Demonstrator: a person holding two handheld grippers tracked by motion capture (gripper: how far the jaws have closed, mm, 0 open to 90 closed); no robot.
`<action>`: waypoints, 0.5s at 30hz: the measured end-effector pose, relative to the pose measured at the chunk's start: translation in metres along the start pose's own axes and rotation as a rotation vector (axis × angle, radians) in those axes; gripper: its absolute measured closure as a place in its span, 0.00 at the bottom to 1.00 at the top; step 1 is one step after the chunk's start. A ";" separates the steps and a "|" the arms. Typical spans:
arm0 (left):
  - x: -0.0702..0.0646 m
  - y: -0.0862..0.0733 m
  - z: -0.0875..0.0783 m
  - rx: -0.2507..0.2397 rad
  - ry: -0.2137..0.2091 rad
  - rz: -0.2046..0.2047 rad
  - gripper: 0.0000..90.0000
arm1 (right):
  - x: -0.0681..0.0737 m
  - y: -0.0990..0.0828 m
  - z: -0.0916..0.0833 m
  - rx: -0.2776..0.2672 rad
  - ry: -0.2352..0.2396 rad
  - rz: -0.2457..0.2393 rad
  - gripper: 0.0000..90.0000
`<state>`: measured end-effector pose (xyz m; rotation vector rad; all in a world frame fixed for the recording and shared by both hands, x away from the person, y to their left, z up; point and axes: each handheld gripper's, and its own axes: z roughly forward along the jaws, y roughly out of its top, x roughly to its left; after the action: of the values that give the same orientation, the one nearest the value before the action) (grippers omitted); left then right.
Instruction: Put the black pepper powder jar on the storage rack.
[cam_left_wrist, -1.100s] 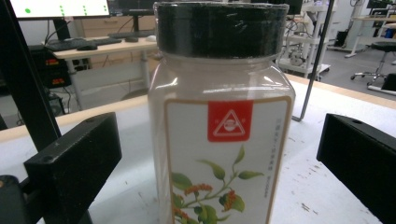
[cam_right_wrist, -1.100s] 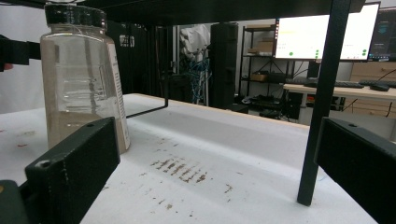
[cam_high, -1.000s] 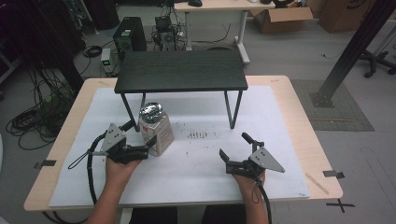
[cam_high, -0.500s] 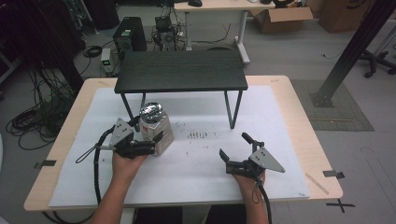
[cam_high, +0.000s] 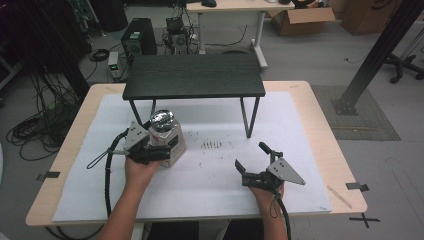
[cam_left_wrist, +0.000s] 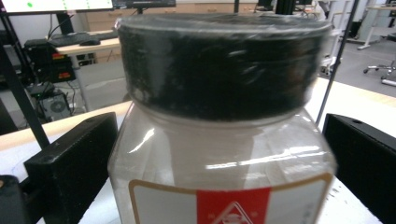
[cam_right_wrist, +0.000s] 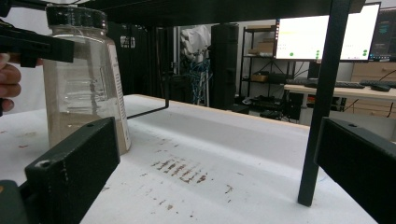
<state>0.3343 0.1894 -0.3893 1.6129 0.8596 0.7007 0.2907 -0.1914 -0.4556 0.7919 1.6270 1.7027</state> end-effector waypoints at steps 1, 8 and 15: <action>0.000 -0.001 0.002 0.003 0.006 -0.006 0.00 | 0.000 0.000 0.000 0.000 0.000 0.000 0.00; -0.002 -0.002 0.006 0.005 0.026 -0.015 0.06 | 0.000 0.000 0.000 -0.001 0.000 0.000 0.00; -0.005 -0.002 0.005 -0.006 0.043 -0.025 0.11 | 0.000 0.000 0.000 -0.001 0.001 0.000 0.00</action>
<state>0.3359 0.1829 -0.3919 1.5842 0.9063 0.7220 0.2907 -0.1915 -0.4556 0.7911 1.6262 1.7046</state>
